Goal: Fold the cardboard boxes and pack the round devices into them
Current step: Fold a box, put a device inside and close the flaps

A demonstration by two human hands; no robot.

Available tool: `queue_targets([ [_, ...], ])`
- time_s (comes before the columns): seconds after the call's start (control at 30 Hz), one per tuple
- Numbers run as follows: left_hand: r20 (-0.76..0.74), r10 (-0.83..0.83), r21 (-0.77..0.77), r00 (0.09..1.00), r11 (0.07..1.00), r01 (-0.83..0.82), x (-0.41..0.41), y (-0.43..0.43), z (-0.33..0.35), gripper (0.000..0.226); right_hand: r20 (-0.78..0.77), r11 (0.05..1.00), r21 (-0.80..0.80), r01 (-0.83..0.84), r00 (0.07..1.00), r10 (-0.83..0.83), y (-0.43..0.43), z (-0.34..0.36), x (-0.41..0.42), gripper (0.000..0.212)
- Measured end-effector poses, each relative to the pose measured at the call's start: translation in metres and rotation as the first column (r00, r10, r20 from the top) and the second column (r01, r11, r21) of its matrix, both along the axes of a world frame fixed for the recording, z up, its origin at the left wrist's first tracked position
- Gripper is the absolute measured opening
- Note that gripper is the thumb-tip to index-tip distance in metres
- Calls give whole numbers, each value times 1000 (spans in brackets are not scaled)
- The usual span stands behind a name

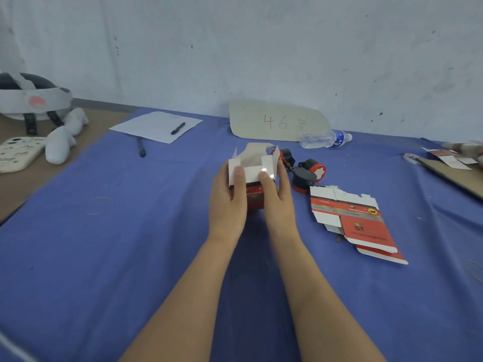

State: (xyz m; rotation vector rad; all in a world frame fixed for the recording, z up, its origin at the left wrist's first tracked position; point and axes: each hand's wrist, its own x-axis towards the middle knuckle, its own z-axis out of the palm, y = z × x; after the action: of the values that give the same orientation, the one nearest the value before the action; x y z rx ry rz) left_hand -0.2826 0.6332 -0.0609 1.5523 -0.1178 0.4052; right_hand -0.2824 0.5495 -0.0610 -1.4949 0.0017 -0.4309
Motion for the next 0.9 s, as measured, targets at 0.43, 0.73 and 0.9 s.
queue_targets([
  [0.43,-151,91,-345,984,928,-139,4,8,20,26,20,997,-70,-46,999,47,8,8,-9,21],
  [0.73,1,179,-135,984,975,-177,-2,-2,14,16,-19,995,-35,93,995,-93,12,10,-8,20],
  [0.9,38,49,-18,998,999,-49,-2,-4,9,46,-1,987,-19,162,987,-162,9,12,-8,47],
])
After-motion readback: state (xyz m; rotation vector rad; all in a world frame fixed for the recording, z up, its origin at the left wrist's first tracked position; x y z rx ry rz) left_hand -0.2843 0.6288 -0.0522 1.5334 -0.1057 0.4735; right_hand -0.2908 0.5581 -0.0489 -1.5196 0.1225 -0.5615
